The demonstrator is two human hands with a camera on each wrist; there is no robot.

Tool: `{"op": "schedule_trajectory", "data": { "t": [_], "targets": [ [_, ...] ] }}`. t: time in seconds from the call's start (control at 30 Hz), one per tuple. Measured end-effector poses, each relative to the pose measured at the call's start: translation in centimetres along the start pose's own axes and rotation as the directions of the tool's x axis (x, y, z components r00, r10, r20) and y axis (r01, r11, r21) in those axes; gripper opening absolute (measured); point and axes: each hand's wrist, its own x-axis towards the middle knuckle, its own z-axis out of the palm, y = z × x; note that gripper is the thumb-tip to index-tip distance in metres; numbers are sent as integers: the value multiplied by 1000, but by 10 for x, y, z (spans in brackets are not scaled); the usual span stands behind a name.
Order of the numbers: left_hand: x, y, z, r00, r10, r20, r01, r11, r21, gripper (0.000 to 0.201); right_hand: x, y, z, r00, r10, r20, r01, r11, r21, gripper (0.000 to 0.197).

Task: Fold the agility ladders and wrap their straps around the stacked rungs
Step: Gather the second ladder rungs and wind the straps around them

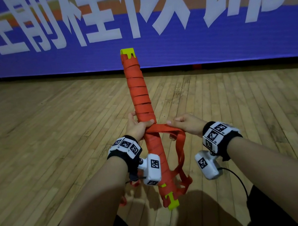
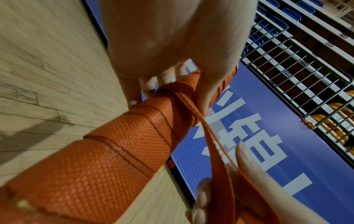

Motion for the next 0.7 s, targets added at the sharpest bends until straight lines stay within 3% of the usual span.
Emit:
{"op": "schedule_trajectory", "data": {
  "t": [0.27, 0.47, 0.53, 0.63, 0.7],
  "targets": [
    [6, -5, -7, 999, 17, -40, -18, 1000, -16, 64, 6, 3, -1, 999, 37, 30, -37, 999, 28, 30],
    [7, -7, -13, 998, 45, -42, -47, 999, -26, 63, 14, 7, 4, 998, 16, -63, -26, 985, -169, 41],
    [8, -7, -15, 998, 45, -35, -46, 999, -24, 62, 17, 9, 3, 996, 23, -84, -40, 979, -200, 35],
    [6, -7, -15, 998, 46, -33, -47, 999, -24, 62, 19, 10, 2, 997, 48, -56, -60, 972, -228, 9],
    [5, -8, -15, 999, 46, -22, -46, 998, -30, 63, 21, 11, 2, 998, 68, 1, -66, 964, -257, 11]
  ]
}}
